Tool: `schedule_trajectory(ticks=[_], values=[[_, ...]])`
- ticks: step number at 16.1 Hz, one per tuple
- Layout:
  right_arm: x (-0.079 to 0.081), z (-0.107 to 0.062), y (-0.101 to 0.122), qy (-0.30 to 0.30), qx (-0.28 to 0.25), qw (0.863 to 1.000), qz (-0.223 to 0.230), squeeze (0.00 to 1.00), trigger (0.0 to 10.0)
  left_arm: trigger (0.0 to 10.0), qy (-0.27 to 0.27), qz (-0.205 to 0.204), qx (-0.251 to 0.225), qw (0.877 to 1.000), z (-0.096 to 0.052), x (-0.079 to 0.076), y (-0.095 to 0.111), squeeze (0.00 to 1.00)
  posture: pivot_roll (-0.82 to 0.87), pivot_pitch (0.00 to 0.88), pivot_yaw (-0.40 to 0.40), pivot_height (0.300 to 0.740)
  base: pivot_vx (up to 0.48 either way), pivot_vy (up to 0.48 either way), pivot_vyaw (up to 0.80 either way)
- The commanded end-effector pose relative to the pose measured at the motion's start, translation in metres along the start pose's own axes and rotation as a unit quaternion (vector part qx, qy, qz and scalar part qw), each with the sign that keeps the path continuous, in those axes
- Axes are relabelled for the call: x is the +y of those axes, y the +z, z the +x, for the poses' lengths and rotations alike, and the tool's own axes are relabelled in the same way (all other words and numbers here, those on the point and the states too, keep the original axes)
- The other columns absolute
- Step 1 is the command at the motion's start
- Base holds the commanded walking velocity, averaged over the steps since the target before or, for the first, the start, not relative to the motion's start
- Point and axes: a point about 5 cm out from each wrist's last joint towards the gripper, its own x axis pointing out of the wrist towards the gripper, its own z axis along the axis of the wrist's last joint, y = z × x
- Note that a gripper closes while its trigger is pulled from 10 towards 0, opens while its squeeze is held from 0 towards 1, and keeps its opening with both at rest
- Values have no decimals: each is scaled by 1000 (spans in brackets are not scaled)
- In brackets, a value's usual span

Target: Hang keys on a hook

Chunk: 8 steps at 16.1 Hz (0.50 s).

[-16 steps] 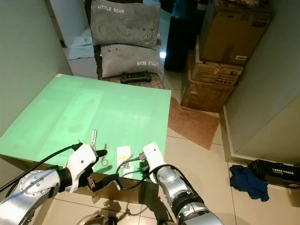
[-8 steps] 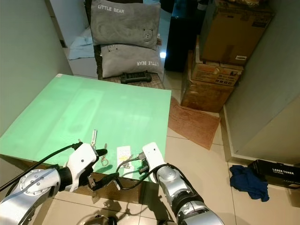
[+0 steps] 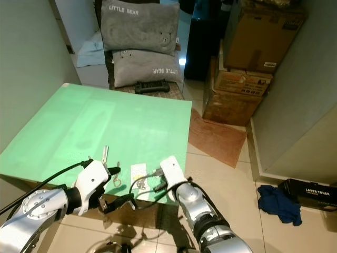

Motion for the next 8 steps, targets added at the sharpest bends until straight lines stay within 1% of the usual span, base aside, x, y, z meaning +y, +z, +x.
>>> schedule_trajectory(ticks=[1,3,5,7,8], values=[[0,0,5,0,-18,1000,-11,0,0,10000,-1,2,5,1000,1,1,-1,0,150,114,-2,740,0,0,0],[2,0,6,5,-27,1000,-10,0,0,10000,-1,3,4,1000,1,1,-1,0,149,112,-2,740,0,0,0],[1,0,10,-1,-43,999,-25,0,0,10000,-1,3,4,1000,3,2,-1,0,149,106,-5,740,0,0,0],[0,0,24,-9,-82,995,-52,0,0,10000,3,1,2,1000,3,3,-1,0,148,100,-6,740,0,0,0],[-1,-1,32,-13,-101,993,-58,0,0,10000,7,-4,-3,1000,4,3,0,0,146,96,-7,740,0,0,0]])
